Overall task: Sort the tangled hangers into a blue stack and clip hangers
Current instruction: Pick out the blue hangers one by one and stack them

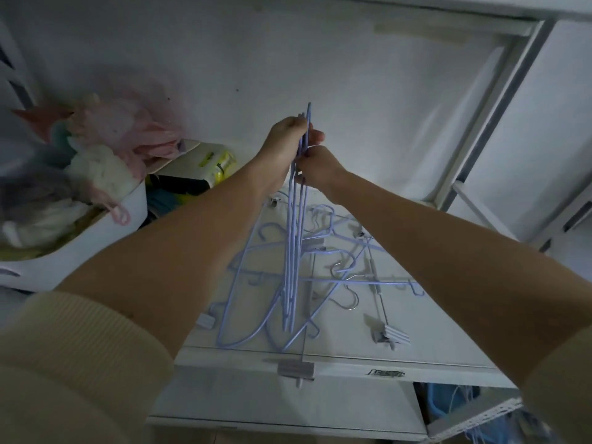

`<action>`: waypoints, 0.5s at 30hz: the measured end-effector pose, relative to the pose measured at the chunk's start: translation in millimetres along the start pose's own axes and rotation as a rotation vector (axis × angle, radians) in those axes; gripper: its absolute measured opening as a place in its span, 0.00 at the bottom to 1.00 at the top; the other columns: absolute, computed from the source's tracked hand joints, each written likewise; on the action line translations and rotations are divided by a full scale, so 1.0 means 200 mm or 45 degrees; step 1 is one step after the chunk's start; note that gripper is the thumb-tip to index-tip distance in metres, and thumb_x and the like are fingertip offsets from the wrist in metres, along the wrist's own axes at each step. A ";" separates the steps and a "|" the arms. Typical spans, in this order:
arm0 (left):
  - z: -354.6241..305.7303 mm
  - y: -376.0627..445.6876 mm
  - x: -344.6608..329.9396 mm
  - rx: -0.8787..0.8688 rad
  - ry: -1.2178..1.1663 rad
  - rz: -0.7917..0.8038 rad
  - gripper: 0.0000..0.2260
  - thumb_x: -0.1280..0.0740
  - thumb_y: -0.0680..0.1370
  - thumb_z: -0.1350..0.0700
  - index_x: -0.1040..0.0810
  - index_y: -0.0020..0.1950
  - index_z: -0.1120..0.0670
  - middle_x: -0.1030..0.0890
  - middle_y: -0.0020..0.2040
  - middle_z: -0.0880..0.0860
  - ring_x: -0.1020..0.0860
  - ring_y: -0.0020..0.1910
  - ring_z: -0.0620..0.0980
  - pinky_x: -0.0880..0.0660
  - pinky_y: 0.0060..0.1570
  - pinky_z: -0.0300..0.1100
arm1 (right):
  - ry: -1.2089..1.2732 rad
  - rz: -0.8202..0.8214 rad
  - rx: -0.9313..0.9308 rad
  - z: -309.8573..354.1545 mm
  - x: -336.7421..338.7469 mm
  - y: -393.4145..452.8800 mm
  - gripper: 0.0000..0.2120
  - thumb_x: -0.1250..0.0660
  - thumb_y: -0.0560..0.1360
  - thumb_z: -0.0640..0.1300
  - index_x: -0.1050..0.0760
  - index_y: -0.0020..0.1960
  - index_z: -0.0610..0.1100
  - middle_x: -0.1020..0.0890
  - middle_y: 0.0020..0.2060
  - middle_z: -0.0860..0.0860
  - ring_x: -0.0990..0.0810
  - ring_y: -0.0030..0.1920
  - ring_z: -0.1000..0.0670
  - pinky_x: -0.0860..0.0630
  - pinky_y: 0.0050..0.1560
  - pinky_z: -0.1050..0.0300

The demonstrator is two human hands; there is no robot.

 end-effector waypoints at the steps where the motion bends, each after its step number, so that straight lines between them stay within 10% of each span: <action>1: 0.00 0.00 0.01 -0.013 0.012 0.013 0.13 0.44 0.81 0.56 0.26 0.39 0.54 0.19 0.26 0.45 0.21 0.34 0.44 0.26 0.45 0.39 | 0.043 0.016 -0.013 0.00 -0.02 0.00 0.10 0.45 0.74 0.32 0.25 0.46 0.39 0.22 0.44 0.40 0.22 0.45 0.43 0.19 0.54 0.45; 8: -0.05 0.02 0.10 -0.066 0.058 0.079 0.14 0.44 0.81 0.59 0.29 0.36 0.55 0.26 0.30 0.50 0.24 0.33 0.47 0.29 0.47 0.43 | 0.103 0.096 -0.057 0.03 -0.14 0.03 0.10 0.44 0.75 0.28 0.30 0.40 0.39 0.25 0.38 0.43 0.23 0.41 0.45 0.23 0.52 0.48; 15: -0.18 0.04 0.18 -0.171 0.165 -0.051 0.16 0.48 0.82 0.62 0.38 0.33 0.54 0.37 0.28 0.52 0.33 0.28 0.47 0.32 0.29 0.30 | 0.469 0.266 -0.064 0.07 -0.19 -0.07 0.17 0.43 0.76 0.26 0.34 0.61 0.42 0.29 0.37 0.45 0.27 0.32 0.47 0.24 0.39 0.56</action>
Point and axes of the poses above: each hand's wrist, its own y-axis towards the middle knuckle, its own x-axis out of the back of the hand, z = x × y, the point moved 9 cm from there along y, towards the middle knuckle
